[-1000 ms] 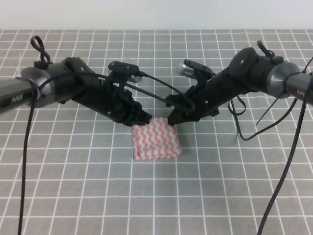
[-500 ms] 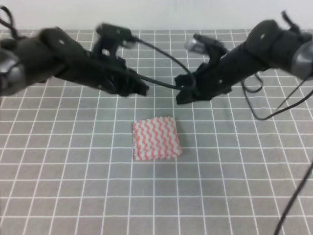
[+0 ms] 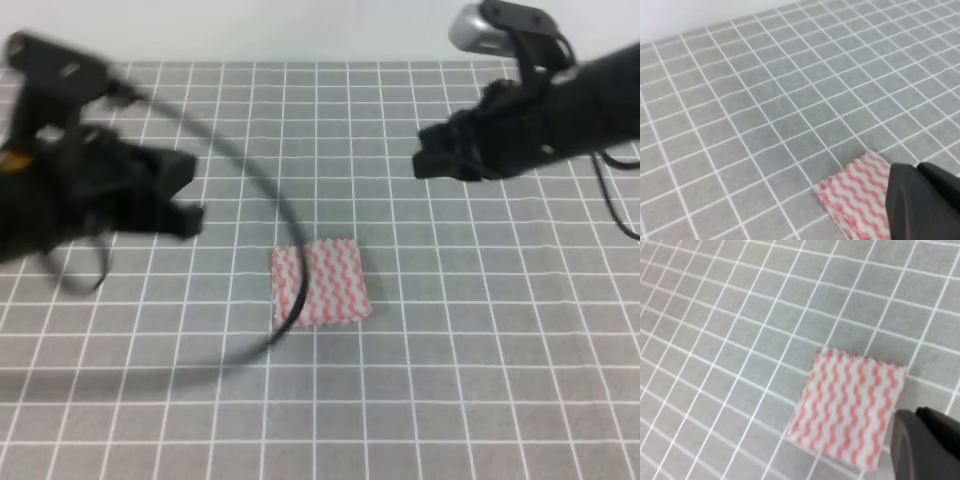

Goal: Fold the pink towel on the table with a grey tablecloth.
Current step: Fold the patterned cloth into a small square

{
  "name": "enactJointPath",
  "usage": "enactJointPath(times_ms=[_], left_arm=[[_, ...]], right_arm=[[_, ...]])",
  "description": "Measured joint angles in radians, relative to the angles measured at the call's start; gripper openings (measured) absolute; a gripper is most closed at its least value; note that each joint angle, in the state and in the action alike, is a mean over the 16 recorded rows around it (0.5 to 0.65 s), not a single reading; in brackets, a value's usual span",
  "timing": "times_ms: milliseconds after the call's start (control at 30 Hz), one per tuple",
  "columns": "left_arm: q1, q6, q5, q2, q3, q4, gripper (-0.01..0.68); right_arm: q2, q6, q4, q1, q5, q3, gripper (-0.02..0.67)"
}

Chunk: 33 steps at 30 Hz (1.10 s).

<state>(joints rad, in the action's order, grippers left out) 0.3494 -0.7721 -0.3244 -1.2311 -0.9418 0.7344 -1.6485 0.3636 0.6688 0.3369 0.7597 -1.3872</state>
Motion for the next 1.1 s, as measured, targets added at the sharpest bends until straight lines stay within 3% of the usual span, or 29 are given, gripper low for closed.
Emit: enactJointPath(times_ms=[700,1100], left_arm=[[0.000,0.002,0.052,0.904,0.556,-0.008,-0.001],[0.000,0.018,0.142,1.166,0.816,-0.001,-0.001]], right_arm=[[0.827,0.058,0.005,-0.001,-0.268,0.681,-0.015],[1.243,0.138,0.021,-0.001,-0.531,1.002,-0.015]])
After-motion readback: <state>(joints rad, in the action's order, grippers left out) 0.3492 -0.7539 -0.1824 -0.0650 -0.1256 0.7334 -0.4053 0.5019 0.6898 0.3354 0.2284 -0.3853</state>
